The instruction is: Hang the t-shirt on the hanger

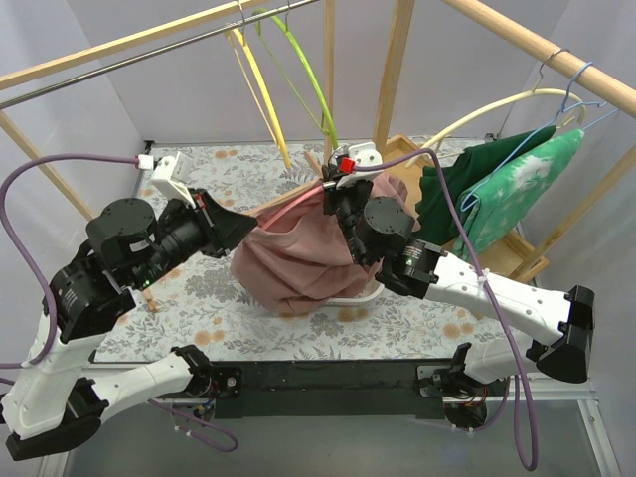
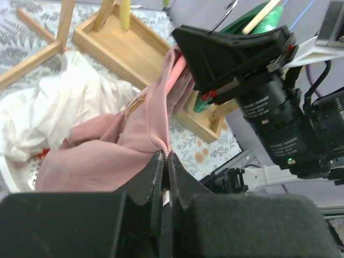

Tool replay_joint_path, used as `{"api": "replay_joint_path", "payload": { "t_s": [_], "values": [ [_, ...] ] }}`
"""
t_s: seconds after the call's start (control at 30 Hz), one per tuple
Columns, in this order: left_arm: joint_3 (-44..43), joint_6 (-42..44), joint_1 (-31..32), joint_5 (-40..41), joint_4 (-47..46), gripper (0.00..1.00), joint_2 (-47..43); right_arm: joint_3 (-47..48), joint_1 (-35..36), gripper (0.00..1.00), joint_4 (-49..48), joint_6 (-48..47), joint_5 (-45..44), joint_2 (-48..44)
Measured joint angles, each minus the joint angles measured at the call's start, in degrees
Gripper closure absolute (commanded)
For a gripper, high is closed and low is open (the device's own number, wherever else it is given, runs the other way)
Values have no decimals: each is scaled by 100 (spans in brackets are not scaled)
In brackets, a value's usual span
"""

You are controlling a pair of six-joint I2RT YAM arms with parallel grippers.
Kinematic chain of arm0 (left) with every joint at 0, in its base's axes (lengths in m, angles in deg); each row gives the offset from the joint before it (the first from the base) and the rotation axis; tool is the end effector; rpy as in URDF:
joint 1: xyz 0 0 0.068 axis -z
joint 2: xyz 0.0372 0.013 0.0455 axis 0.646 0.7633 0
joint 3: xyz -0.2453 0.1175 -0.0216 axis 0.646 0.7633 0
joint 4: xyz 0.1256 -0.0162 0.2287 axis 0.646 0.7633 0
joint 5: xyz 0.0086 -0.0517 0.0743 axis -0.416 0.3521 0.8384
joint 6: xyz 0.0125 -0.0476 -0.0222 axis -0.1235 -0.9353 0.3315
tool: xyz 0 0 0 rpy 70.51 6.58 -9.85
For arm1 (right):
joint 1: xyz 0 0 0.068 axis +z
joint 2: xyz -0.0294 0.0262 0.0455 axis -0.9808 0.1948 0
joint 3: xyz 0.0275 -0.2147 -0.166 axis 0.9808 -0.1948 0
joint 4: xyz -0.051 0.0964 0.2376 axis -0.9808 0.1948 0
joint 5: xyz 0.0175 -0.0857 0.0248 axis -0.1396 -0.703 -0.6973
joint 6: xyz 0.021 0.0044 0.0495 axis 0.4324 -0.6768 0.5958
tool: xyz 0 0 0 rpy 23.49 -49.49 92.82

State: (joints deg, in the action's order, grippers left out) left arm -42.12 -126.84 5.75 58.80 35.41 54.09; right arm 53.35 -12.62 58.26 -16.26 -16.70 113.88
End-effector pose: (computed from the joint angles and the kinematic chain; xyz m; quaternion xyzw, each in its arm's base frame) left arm 0.0762 -0.0732 0.4885 -0.2042 0.7625 -0.4999 0.3563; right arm 0.1435 0.2569 0.4373 -0.0447 0.6429 0.1415 0.7514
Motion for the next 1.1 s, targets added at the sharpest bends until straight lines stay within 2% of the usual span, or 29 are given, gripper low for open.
{"api": "replay_joint_path", "payload": {
  "t_s": [0.17, 0.3, 0.43, 0.47, 0.63, 0.77, 0.9, 1.1],
  "values": [
    [-651, 210, -2, -208, -343, 100, 527, 393, 17, 99, 160, 33, 269, 33],
    [-863, 345, -2, -293, -568, 96, 774, 398, 20, 99, 291, 177, 573, 17],
    [-1003, 496, -2, -291, -468, 83, 1058, 402, 20, 99, 573, 354, 905, 17],
    [-1003, 540, -2, -293, -415, 76, 1128, 411, 20, 99, 649, 378, 997, 17],
    [-997, 767, -2, -525, -264, 54, 1460, 433, 20, 99, 984, 498, 1285, 0],
    [-916, 883, -2, -651, -197, 40, 1556, 417, 20, 99, 1239, 658, 1456, -70],
    [-911, 992, -2, -664, 2, 38, 1508, 337, 20, 99, 1349, 743, 1510, -313],
    [-1060, 1252, -2, -577, 549, 42, 1060, 317, 20, 99, 1545, 796, 1534, -538]
  ]
}}
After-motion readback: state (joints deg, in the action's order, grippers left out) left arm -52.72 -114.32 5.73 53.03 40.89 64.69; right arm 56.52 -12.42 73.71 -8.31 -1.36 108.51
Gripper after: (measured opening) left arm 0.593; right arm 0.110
